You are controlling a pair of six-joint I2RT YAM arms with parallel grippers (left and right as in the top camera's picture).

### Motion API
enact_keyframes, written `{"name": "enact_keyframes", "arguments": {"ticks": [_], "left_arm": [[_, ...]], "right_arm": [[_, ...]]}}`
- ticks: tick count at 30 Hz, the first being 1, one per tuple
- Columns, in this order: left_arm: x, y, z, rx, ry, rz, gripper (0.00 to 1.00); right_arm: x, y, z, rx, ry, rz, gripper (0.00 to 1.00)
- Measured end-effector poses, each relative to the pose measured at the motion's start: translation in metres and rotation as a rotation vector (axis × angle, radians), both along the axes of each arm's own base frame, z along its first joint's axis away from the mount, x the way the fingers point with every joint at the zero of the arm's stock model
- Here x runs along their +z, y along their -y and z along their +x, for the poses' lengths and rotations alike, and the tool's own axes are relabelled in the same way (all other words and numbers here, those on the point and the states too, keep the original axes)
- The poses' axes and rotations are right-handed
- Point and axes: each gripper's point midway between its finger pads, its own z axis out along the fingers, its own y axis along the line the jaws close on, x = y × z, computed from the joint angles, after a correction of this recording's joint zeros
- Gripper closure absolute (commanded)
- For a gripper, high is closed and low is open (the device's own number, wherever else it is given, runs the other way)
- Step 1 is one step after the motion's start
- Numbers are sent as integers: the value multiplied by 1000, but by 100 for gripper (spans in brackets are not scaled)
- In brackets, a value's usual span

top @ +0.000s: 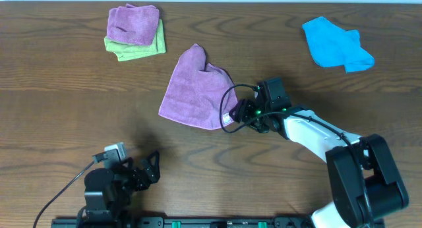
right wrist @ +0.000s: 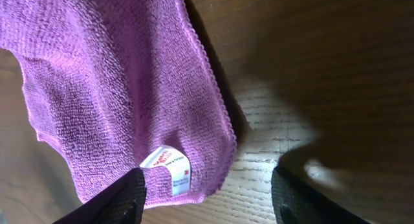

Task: Fold the cloth
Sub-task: 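Grasp the cloth's near corners with left and right grippers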

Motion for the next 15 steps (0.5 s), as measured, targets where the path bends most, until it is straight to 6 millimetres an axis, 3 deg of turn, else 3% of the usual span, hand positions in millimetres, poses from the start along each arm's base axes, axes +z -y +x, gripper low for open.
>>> {"name": "enact_keyframes", "arguments": {"ticks": [4,7,9,12,15], "left_arm": [[21,3,3,-6,-48,-16,4],[56,3,17,-7,-80,-15,4],[80,3,33,-8,-107,-11,4],[99,4,60,-13,-220,-9,4],[106,8,87,-30,-286,-21,4]], "right_arm": [[1,-1,4,-5,12,7,36],[1,-1,5,-11,15,8,37],[0,-1,5,-15,15,7,37],[0,-1,6,-19,17,6,37],[0,0,7,-30,14,3,37]]}}
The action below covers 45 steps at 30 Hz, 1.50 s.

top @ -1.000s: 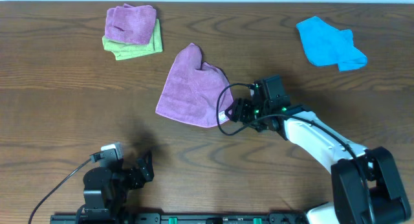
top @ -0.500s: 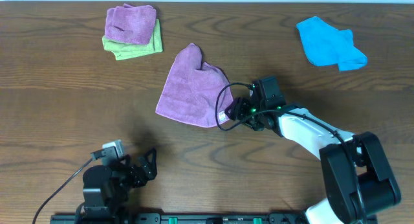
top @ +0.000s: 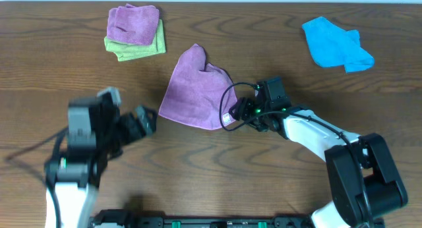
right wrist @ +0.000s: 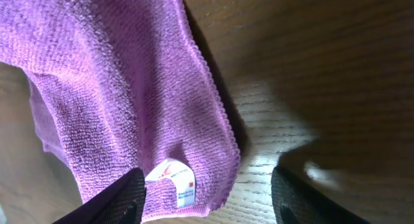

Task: Fold the cloth
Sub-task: 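Grasp the cloth's near corners with left and right grippers, then lift the cloth with both grippers and fold it away over itself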

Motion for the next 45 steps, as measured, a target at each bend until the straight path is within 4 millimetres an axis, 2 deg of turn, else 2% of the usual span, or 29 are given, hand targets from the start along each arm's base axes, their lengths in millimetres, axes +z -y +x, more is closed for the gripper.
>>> {"name": "enact_keyframes", "arguments": {"ticks": [2,4,9,17,24,30,31,34,38,45], "left_arm": [[-3,5,16,-16,-41,-20,4],[-18,8,23,-25,-103,-37,5],[-56,11,27,11,-268,-76,4],[-97,12,28,79,-441,-107,5],[-112,12,32,86,-477,-110,5],[-112,13,42,88,-443,-115,4],[-112,13,43,90,-437,-116,5],[-111,13,47,98,-425,-121,5],[-110,13,50,100,-410,-124,5],[-108,8,62,114,-358,-102,5]], "right_arm": [[0,1,1,-8,-1,-1,38],[0,1,1,-13,-3,-1,38],[-1,0,3,-31,-4,8,39],[-1,-6,12,-63,0,45,40],[-1,-6,12,-71,-6,49,44],[-4,-12,10,-60,-15,48,48],[-4,-14,10,-53,-15,51,50],[-7,-21,8,-38,-23,55,64],[-13,-23,5,-36,-45,53,98],[-17,-22,3,-39,-58,49,99]]}}
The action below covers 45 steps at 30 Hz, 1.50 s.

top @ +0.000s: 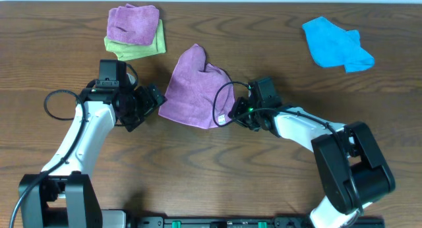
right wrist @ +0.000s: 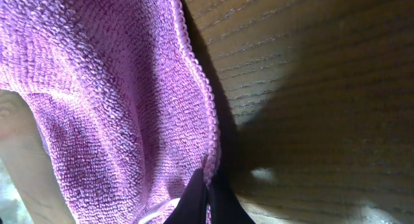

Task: Fold the cloth
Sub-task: 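Lift the cloth with both grippers and fold it away over itself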

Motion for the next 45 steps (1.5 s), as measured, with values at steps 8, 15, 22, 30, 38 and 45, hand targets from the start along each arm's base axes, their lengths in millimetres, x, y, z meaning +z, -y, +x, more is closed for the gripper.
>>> {"name": "enact_keyframes", "arguments": {"ticks": [8,15,22,30,38,45], "left_arm": [[-4,-2,18,5,53,11,4],[-51,2,22,-9,-37,-5,4],[-60,18,34,-53,-8,-100,2],[-58,36,39,-96,6,-215,9],[-62,54,37,-145,-4,-261,26],[-79,76,28,-220,-31,-265,94]], "right_arm": [[1,0,0,0,2,0,99],[1,0,0,0,1,1,98],[1,0,-1,2,-2,3,98],[1,-1,-1,3,-3,4,98],[1,-1,-2,5,-5,7,98],[1,-2,-2,8,-7,11,99]]}}
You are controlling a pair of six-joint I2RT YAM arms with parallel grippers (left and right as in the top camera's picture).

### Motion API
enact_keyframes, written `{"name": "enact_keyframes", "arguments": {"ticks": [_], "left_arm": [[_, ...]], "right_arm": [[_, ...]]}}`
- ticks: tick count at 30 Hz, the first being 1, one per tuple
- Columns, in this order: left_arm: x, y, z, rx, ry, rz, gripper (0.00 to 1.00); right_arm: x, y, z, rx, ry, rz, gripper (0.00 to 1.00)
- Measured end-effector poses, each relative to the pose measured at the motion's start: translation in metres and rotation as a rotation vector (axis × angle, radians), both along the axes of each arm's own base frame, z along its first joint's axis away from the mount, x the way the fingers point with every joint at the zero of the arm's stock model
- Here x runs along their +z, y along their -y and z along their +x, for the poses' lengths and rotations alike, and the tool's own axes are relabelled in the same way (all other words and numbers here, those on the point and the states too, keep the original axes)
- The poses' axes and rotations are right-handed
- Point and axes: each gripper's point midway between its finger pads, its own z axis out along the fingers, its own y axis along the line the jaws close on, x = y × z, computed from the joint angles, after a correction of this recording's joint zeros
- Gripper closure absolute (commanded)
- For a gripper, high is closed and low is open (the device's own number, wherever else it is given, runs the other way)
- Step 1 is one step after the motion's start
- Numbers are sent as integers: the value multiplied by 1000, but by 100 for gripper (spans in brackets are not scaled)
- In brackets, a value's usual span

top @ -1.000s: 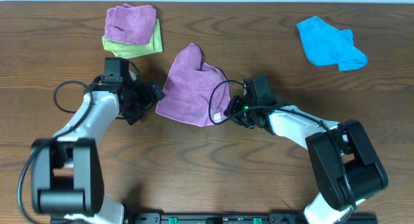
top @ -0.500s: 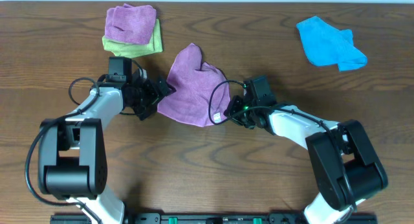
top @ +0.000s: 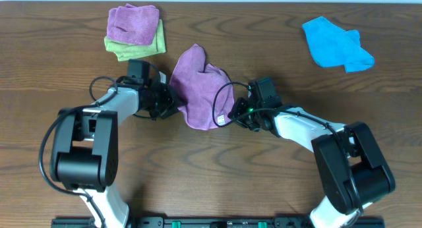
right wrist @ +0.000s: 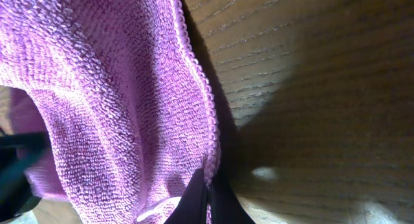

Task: Fold the cloth
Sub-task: 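Lift the cloth with both grippers and fold it away over itself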

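The purple cloth (top: pixel 201 83) lies crumpled in the middle of the brown table, its left side bunched inward. My right gripper (top: pixel 232 116) is shut on its lower right hem. In the right wrist view the cloth (right wrist: pixel 116 88) fills the left half, and the gripper (right wrist: pixel 206 193) pinches its stitched edge between dark fingers. My left gripper (top: pixel 170 101) sits at the cloth's left corner, its fingers spread on either side of the fabric. A dark piece of it (right wrist: pixel 16 166) shows at the left edge of the wrist view.
A folded purple cloth (top: pixel 134 20) rests on a folded green cloth (top: pixel 135 47) at the back left. A crumpled blue cloth (top: pixel 336 45) lies at the back right. Bare wood (top: pixel 217 175) stretches along the front of the table.
My left gripper has moved right, from just short of the cloth to its left corner. That corner has shifted inward and the cloth is narrower. My right gripper still holds the hem.
At first my left arm was parked at the front left, and my right gripper stood open at the cloth's tagged corner. The left arm then rose and came toward the cloth. My right gripper shut on the hem, and my left now reaches the opposite corner.
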Motion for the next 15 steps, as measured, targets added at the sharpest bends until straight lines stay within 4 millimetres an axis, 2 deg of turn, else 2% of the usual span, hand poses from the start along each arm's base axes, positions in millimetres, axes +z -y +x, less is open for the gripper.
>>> {"name": "enact_keyframes", "arguments": {"ticks": [4,6,8,10,13,14,15], "left_arm": [[-4,1,-4,-31,7,-6,95],[-2,-1,-4,-40,12,-18,94],[1,-3,-4,-37,13,-28,95],[9,-5,-3,-34,19,-37,94],[44,-4,11,-33,105,-46,94],[75,-3,24,-32,194,-53,94],[98,-3,34,-32,261,-56,94]], "right_arm": [[1,1,-1,18,14,-11,99],[3,9,-3,27,36,-40,99],[11,16,0,25,67,-50,99],[28,21,8,16,120,-46,99],[60,31,21,-9,221,-33,99],[84,38,31,-27,297,-21,99],[99,42,37,-42,343,-12,98]]}}
